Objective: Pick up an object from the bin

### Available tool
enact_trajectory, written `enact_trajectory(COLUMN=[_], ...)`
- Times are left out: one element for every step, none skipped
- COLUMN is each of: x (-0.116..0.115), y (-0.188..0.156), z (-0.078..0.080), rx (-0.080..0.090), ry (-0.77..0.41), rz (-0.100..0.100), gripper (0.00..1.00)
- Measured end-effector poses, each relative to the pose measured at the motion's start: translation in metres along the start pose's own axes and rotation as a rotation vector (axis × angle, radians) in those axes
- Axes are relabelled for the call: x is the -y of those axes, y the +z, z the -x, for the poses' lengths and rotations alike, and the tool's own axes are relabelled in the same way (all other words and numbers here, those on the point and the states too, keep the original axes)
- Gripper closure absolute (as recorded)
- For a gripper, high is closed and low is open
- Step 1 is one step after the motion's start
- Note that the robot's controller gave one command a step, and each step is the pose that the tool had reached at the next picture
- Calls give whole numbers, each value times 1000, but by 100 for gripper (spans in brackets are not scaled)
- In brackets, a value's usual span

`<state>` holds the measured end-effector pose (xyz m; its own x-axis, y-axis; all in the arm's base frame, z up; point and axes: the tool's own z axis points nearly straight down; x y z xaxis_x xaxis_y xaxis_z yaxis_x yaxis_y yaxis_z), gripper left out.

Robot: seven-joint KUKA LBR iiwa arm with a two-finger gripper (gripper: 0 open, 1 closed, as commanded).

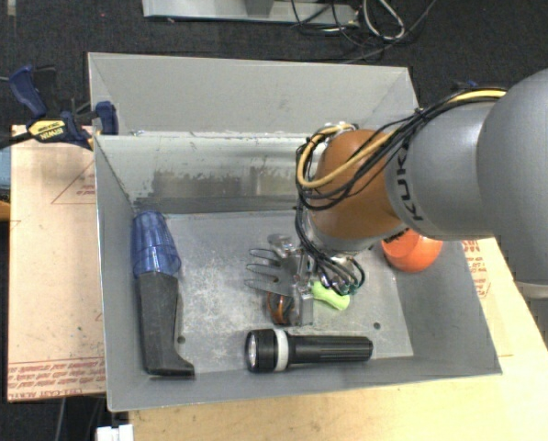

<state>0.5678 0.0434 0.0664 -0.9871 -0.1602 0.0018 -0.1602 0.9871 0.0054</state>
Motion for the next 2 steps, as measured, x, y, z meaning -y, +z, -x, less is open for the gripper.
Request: enact_trajectory(x=[10,10], y=[-8,-8], z=[15,15], rx=[23,23], ry=[49,49], rz=[-4,-4], gripper=[100,100])
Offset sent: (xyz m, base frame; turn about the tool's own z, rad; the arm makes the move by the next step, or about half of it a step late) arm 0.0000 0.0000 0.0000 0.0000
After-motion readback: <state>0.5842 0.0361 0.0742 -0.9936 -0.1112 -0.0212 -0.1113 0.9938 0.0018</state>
